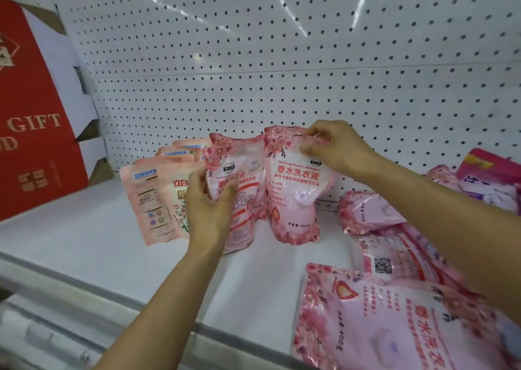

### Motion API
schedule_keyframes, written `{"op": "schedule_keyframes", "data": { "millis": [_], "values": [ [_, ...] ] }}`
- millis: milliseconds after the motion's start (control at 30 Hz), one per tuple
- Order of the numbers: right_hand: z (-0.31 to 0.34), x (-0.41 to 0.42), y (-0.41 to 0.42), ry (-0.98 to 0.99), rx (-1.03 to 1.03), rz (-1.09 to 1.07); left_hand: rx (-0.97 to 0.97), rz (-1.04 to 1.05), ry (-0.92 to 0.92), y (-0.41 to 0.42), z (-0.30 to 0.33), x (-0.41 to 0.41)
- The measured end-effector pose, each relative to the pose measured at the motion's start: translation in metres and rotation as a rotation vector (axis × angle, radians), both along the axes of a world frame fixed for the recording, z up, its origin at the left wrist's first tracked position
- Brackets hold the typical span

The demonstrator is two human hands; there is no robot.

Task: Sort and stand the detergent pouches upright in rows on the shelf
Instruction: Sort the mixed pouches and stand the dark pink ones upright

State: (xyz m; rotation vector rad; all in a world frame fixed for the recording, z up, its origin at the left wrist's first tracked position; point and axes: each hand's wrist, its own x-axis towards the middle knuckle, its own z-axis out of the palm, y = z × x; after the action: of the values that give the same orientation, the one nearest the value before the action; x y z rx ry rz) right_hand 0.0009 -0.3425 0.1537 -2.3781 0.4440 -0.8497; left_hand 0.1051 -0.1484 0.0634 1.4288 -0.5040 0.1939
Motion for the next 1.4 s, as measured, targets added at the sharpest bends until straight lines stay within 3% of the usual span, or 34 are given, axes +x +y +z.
{"op": "schedule_keyframes", "data": {
  "millis": [133,233,367,433,533,667,867,1033,1167,1300,1400],
  "values": [
    [-0.009,-0.027,0.003,-0.036,-0.010,-0.043,0.079,0.271,-0.346,0.015,-0.011,-0.028],
    [-0.023,-0.056,0.008,-0.080,-0.058,-0.144,0.184,0.030,-0.519,0.019,-0.020,-0.072],
    [-0.042,-0.102,0.019,0.028,-0.053,-0.130,0.598,-0.414,-0.701,0.012,-0.020,-0.123],
    [-0.053,-0.127,0.025,0.137,-0.033,-0.065,0.850,-0.463,-0.865,0.005,-0.020,-0.138],
    [-0.068,-0.162,0.038,0.172,0.019,-0.053,1.149,-0.431,-0.925,-0.009,-0.023,-0.141],
    [-0.083,-0.186,0.057,0.064,0.078,-0.176,1.284,-0.430,-0.961,-0.039,-0.016,-0.149],
    [-0.106,-0.229,0.083,-0.054,0.163,-0.391,1.190,-0.559,-0.799,-0.054,-0.022,-0.144],
    [-0.132,-0.260,0.100,-0.129,0.309,-0.492,0.838,-0.526,-0.728,-0.031,-0.025,-0.131],
    [-0.125,-0.234,0.125,-0.248,0.613,-0.339,0.554,-0.426,-0.510,-0.009,-0.028,-0.125],
    [-0.097,-0.193,0.145,-0.456,0.661,-0.217,0.255,-0.414,-0.279,0.013,-0.033,-0.108],
    [-0.071,-0.163,0.151,-0.502,0.613,-0.178,0.057,-0.483,-0.041,0.031,-0.024,-0.094]
  ]
}}
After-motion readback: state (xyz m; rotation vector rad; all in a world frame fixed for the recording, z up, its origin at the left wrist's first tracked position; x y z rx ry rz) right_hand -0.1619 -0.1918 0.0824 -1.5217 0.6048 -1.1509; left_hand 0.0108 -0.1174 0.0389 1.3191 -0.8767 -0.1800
